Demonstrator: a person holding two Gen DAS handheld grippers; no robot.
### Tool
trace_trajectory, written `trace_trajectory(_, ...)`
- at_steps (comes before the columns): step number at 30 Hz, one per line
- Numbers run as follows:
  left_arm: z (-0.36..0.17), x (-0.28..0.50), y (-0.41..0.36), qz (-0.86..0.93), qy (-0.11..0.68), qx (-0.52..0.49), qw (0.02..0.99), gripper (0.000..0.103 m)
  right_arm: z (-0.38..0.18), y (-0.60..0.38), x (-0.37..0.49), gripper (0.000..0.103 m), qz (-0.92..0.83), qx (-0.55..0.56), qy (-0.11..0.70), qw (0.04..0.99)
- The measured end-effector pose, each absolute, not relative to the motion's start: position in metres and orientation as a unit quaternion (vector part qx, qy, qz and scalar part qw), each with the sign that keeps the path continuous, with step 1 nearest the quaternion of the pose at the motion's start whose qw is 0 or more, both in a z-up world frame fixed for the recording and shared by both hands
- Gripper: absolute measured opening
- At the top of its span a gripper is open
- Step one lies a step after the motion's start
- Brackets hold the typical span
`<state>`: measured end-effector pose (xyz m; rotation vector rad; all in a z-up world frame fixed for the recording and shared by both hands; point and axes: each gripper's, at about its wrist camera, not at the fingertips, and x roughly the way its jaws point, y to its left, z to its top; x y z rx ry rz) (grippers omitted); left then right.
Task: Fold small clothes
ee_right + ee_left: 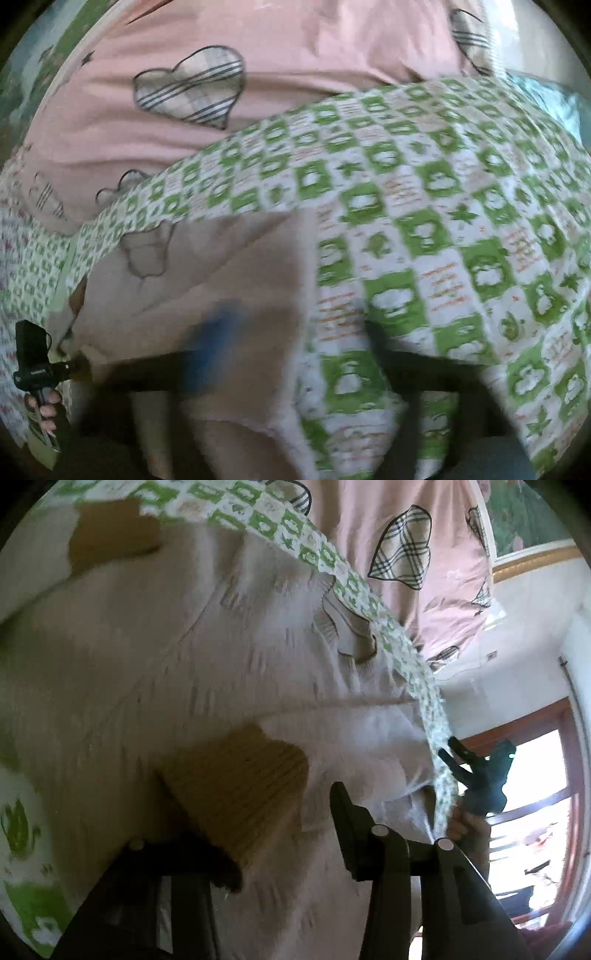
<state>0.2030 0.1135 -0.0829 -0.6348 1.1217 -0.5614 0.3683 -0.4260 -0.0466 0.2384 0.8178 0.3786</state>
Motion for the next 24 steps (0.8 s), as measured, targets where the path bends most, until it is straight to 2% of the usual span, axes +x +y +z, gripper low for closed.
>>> trace_trajectory(2, -0.083, 0.199, 0.114, -0.258, 0.513, -0.291, 0.765, 0.042, -0.054, -0.412, 0.376, 0.094, 0.175, 0.1, 0.411, 0.889)
trace_trajectory(3, -0.083, 0.198, 0.113, -0.26, 0.513, -0.288, 0.766, 0.041, -0.058, -0.406, 0.379, 0.087, 0.175, 0.1, 0.421, 0.884)
trace_trajectory(4, -0.081, 0.199, 0.108, -0.261, 0.515, -0.282, 0.767, 0.033, -0.064, -0.401, 0.383, 0.064, 0.179, 0.097, 0.435, 0.877)
trace_trajectory(5, -0.077, 0.2, 0.105, -0.268, 0.515, -0.279, 0.764, 0.011, -0.072, -0.395, 0.388, 0.043, 0.178, 0.085, 0.456, 0.868)
trace_trajectory(6, -0.07, 0.199, 0.105, -0.276, 0.512, -0.28, 0.764, 0.006, -0.075, -0.393, 0.39, 0.013, 0.174, 0.08, 0.46, 0.867)
trace_trajectory(10, -0.043, 0.201, 0.111, -0.262, 0.501, -0.24, 0.789, 0.009, -0.071, -0.399, 0.389, 0.01, 0.158, 0.079, 0.444, 0.878)
trace_trajectory(11, -0.049, 0.204, 0.113, -0.231, 0.522, -0.206, 0.794, 0.009, -0.072, -0.399, 0.39, 0.01, 0.157, 0.077, 0.446, 0.878)
trace_trajectory(14, -0.073, 0.204, 0.121, -0.204, 0.56, -0.199, 0.778, 0.009, -0.073, -0.399, 0.387, 0.011, 0.151, 0.079, 0.445, 0.879)
trace_trajectory(17, -0.066, 0.188, 0.126, -0.198, 0.541, -0.19, 0.795, 0.01, -0.064, -0.406, 0.377, 0.031, 0.136, 0.108, 0.435, 0.883)
trace_trajectory(18, -0.063, 0.184, 0.127, -0.195, 0.535, -0.189, 0.8, 0.01, -0.059, -0.409, 0.374, 0.041, 0.137, 0.12, 0.428, 0.885)
trace_trajectory(19, -0.06, 0.18, 0.129, -0.193, 0.531, -0.192, 0.802, 0.014, -0.054, -0.411, 0.368, 0.049, 0.14, 0.13, 0.42, 0.887)
trace_trajectory(22, -0.053, 0.17, 0.137, -0.194, 0.521, -0.211, 0.804, 0.026, -0.041, -0.401, 0.347, 0.051, 0.179, 0.14, 0.401, 0.888)
trace_trajectory(24, -0.048, 0.167, 0.138, -0.188, 0.519, -0.22, 0.805, 0.028, -0.037, -0.378, 0.337, 0.052, 0.235, 0.131, 0.403, 0.875)
